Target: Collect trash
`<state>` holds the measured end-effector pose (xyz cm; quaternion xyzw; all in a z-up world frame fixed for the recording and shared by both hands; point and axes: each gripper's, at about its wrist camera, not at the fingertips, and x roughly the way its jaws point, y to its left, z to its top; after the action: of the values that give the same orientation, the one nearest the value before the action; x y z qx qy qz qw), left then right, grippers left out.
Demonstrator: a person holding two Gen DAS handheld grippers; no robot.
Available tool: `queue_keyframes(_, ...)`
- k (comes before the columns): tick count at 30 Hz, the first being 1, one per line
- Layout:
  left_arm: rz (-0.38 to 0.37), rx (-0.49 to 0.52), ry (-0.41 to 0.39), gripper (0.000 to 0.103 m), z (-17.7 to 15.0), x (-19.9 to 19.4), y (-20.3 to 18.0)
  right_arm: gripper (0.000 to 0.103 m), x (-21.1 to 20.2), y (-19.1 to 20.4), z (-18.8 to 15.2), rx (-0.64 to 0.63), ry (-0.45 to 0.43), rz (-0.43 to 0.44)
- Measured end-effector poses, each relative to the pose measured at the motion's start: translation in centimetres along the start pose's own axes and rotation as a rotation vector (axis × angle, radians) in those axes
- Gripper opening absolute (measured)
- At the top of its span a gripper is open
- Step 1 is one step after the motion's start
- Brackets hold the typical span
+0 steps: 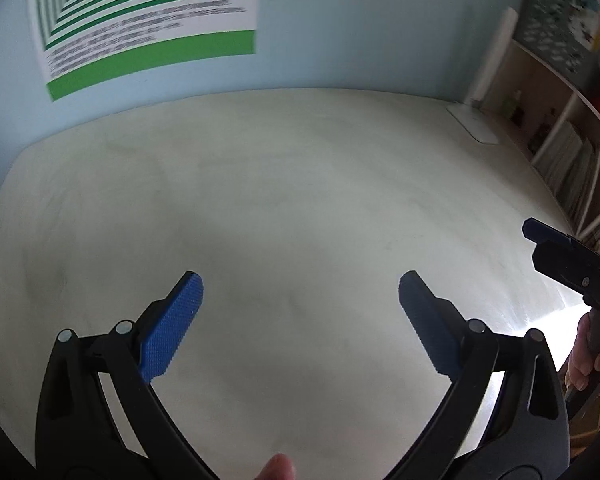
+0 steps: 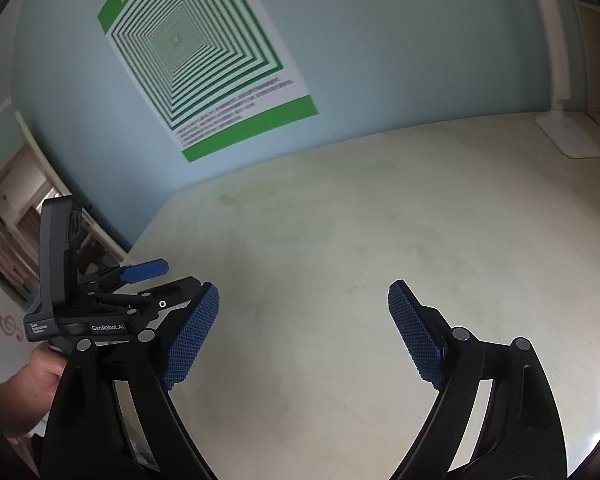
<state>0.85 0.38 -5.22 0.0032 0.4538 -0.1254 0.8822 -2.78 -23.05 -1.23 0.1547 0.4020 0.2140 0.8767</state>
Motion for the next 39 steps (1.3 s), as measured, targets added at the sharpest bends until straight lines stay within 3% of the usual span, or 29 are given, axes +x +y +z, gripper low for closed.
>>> queue_keyframes(11, 0.137, -0.185, -0.046, 0.096, -1.6, -2.0, 4.6, 0.086, 3.0, 2.0, 1.7, -0.149, 0.103, 0.040)
queue_keyframes(18, 0.199, -0.232, -0.063, 0.096, -2.2, -2.4, 5.1, 0.086, 3.3, 2.3, 1.3, -0.224, 0.116, 0.022)
queue_keyframes(23, 0.233, -0.214, -0.053, 0.096, -2.3, -2.1, 4.7, 0.086, 3.0, 1.9, 0.9, -0.221, 0.093, -0.044)
queue_keyframes(30, 0.253, -0.159, -0.057, 0.096, -1.9, -1.5, 4.3, 0.086, 3.2, 0.5, 0.2, -0.142, 0.090, -0.061)
queue_keyframes(39, 0.229, -0.128, -0.006, 0.096, -1.3, -0.5, 4.1, 0.086, 2.9, -0.9, 0.0, -0.095, 0.087, -0.089)
